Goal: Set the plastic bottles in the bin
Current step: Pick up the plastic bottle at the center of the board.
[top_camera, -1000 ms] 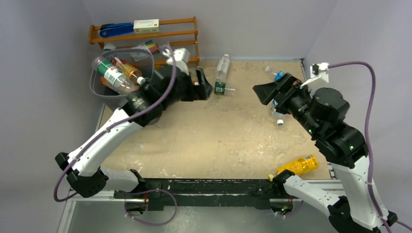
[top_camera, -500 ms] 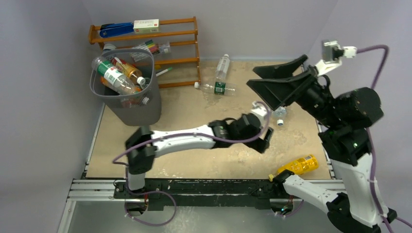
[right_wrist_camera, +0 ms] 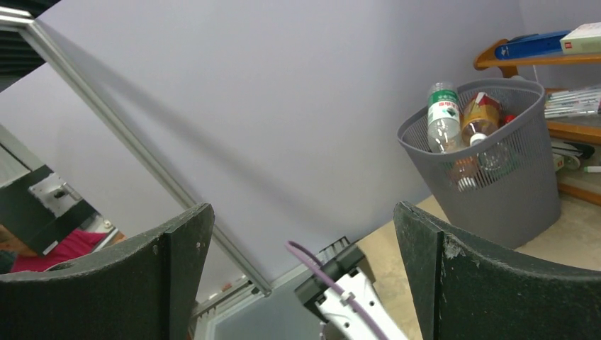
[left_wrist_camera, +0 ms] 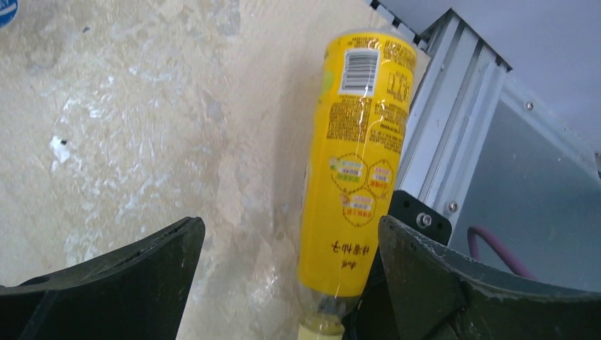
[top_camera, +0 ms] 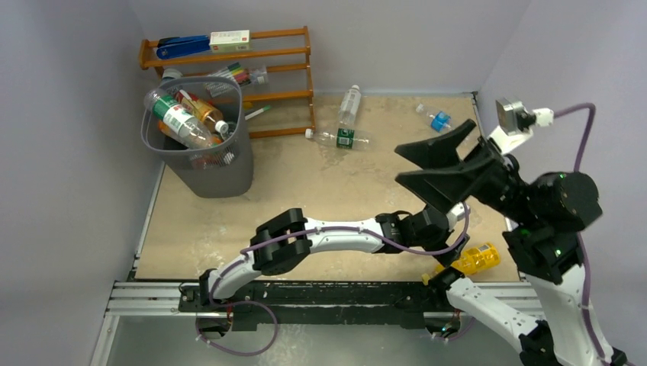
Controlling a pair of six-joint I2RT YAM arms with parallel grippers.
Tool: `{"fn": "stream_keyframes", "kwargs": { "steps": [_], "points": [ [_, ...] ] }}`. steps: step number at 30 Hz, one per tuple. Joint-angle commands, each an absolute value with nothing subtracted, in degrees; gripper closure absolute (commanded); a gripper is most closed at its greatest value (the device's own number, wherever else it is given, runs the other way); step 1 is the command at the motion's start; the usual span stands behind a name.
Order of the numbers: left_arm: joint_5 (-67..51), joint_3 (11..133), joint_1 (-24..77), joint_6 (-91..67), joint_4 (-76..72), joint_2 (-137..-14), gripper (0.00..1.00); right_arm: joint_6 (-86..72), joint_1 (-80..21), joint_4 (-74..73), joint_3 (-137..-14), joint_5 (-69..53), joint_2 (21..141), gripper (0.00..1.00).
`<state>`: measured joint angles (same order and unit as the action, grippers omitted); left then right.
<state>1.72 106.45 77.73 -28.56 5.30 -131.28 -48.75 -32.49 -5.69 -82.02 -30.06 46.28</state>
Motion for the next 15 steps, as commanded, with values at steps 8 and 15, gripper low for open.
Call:
{"fn": "stream_keyframes", "kwargs": {
  "steps": [8, 15],
  "points": [
    [-6.6, 111.6, 80.4, -24.2, -5.7, -138.6, 0.06, -50.1, -32.4, -6.9, -76.9, -29.6, 39.0, 0.0],
    [-11.1, 112.6, 81.7, -22.1, -5.1, -142.3, 0.06, -49.6, -32.4, -7.8, -75.4, -29.4, 38.1, 0.0]
  ]
}}
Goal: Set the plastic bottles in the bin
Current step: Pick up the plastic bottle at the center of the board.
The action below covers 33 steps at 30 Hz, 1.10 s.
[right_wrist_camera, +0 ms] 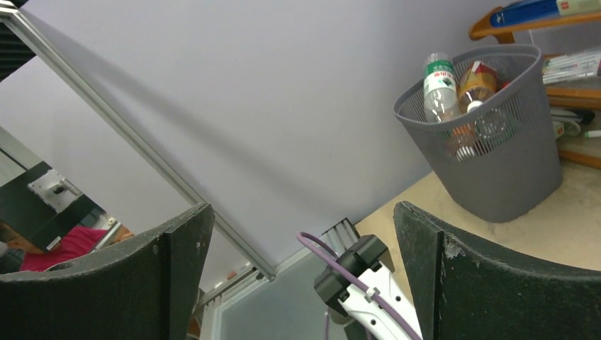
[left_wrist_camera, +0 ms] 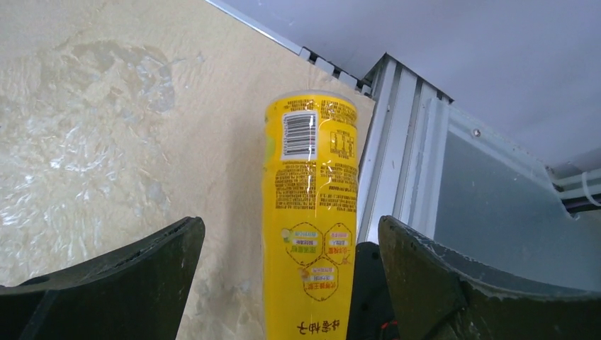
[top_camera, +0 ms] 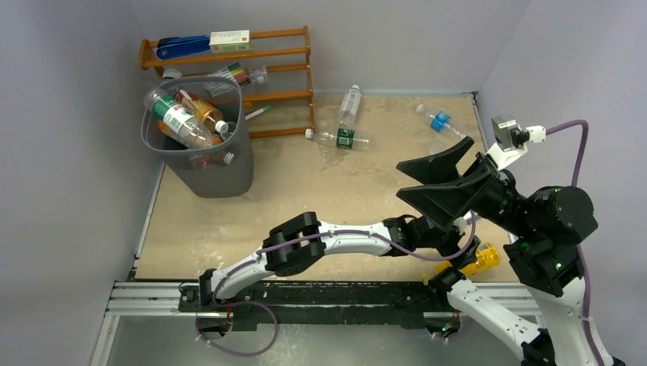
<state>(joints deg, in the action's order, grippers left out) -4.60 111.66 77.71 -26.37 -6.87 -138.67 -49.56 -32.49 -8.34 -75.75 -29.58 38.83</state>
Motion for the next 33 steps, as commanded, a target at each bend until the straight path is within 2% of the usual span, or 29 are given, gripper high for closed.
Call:
{"fn": "stream_keyframes", "kwargs": {
  "steps": [1, 13, 16, 26, 29, 33],
  "points": [
    [-11.1, 112.9, 81.9, -21.3, -4.5, -143.0, 0.07, -49.7, -32.4, -7.7, -75.0, -29.3, 37.8, 0.0],
    [-7.7, 113.1, 82.3, -18.5, 0.5, -148.7, 0.07, -50.5, -32.4, -7.7, -70.8, -28.3, 34.8, 0.0],
    [-8.2, 114.2, 81.9, -18.3, 2.8, -149.9, 0.11, -50.3, -32.4, -8.0, -71.1, -28.3, 35.0, 0.0],
    [-10.9, 110.8, 78.7, -14.7, 6.2, -148.0, 0.14, -50.2, -32.4, -7.7, -70.7, -28.0, 35.5, 0.0],
    [-9.3, 110.1, 78.3, -13.7, 7.6, -147.8, 0.19, -50.4, -32.4, -7.3, -70.2, -28.2, 35.6, 0.0],
    [-6.1, 106.2, 76.5, -14.7, 7.5, -145.9, 0.34, -50.3, -32.4, -7.4, -69.8, -28.4, 35.9, 0.0]
  ]
}}
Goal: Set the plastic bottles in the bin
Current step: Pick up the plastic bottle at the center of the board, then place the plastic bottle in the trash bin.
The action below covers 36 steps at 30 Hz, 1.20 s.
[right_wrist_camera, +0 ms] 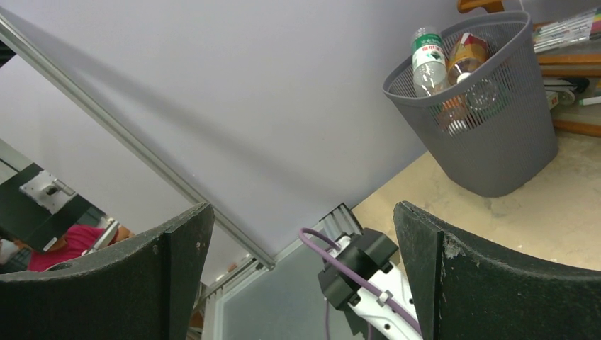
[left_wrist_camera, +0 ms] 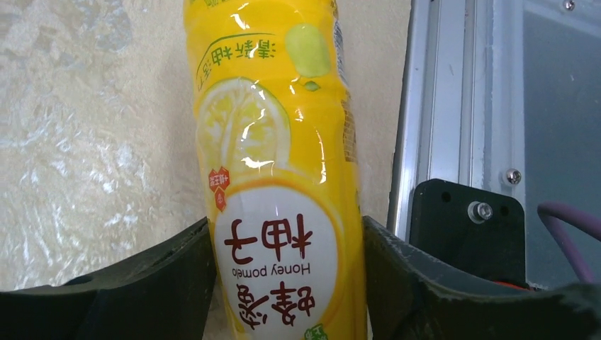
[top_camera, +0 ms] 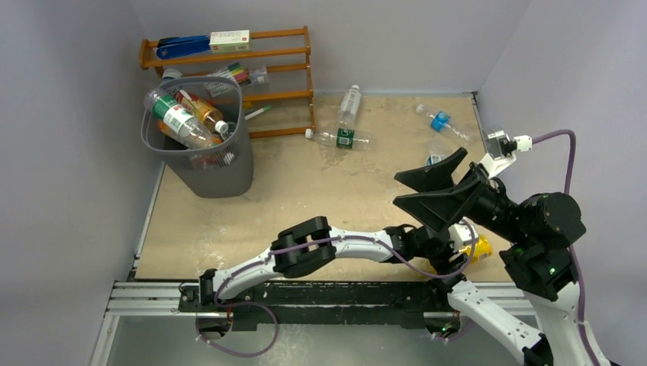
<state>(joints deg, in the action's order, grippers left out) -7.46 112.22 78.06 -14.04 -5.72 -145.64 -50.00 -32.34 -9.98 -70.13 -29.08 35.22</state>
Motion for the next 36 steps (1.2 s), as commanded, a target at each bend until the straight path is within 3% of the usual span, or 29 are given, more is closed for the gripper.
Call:
{"fn": "stream_keyframes", "kwargs": {
  "steps": [1, 4, 11, 18, 27, 36],
  "points": [
    [-4.7, 104.5, 75.6, -15.2, 7.2, -144.9, 0.39, -50.3, -32.4, -7.5, -69.7, -28.6, 36.1, 0.0],
    [-0.9, 97.4, 73.3, -17.0, 4.9, -138.8, 0.45, -50.6, -32.4, -7.4, -69.7, -29.5, 36.5, 0.0],
    [9.5, 80.6, 66.1, -23.6, 3.3, -118.9, 0.47, -50.8, -32.4, -4.9, -71.9, -31.1, 40.7, 0.0],
    [17.7, 75.4, 59.0, -27.6, 12.2, -99.3, 0.46, -50.1, -32.4, -2.5, -75.5, -33.7, 45.1, 0.0],
    [20.2, 84.2, 45.8, -27.1, 24.9, -82.7, 0.42, -50.2, -32.4, -3.0, -75.9, -34.6, 45.4, 0.0],
    [12.9, 104.8, 28.3, -25.4, 32.7, -86.1, 0.42, -52.0, -32.4, -1.7, -70.6, -33.7, 42.0, 0.0]
  ]
}}
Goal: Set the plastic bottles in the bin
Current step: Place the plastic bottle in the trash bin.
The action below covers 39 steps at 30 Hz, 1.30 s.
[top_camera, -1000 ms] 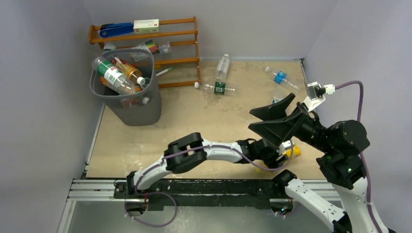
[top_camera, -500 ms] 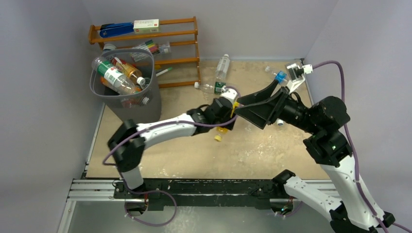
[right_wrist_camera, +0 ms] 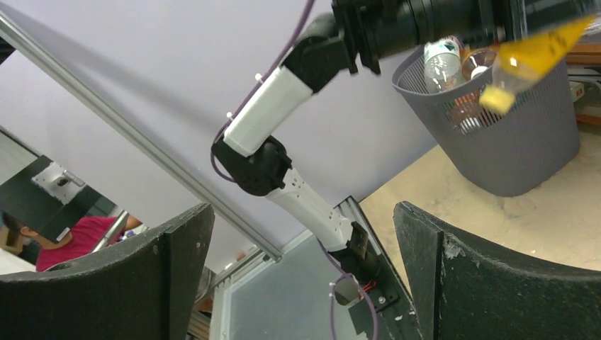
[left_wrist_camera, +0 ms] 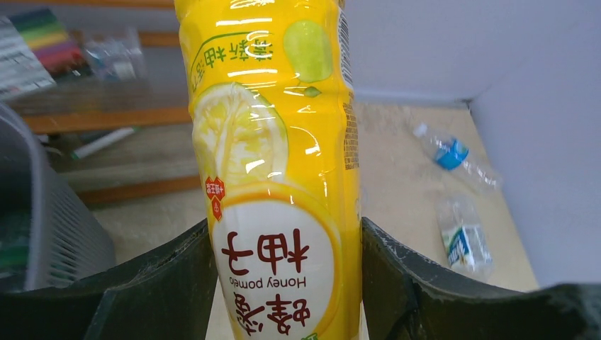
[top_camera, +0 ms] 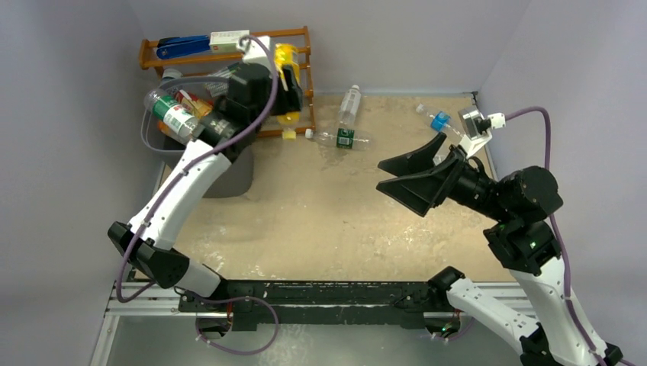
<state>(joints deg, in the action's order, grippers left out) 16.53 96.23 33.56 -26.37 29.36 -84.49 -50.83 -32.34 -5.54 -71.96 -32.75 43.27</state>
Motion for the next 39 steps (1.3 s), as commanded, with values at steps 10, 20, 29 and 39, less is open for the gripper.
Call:
{"fn": "stream_keyframes", "kwargs": {
  "steps": [10, 20, 29, 39],
  "points": [
    [9.2, 112.9, 14.0, -23.1, 31.8, -90.2, 0.42, -52.2, -32.4, -5.0, -69.9, -32.9, 39.9, 0.0],
    [11.8, 107.8, 6.8, -19.0, 18.8, -90.0, 0.42, -52.4, -32.3, -4.6, -67.2, -33.0, 39.7, 0.0],
    [21.3, 90.6, 6.8, -14.1, -3.0, -86.7, 0.43, -52.6, -32.4, -5.5, -66.4, -32.9, 40.8, 0.0],
    [30.4, 76.7, 6.8, -10.1, -23.1, -84.1, 0.44, -51.8, -32.4, -5.5, -65.2, -33.4, 43.1, 0.0]
  ]
}}
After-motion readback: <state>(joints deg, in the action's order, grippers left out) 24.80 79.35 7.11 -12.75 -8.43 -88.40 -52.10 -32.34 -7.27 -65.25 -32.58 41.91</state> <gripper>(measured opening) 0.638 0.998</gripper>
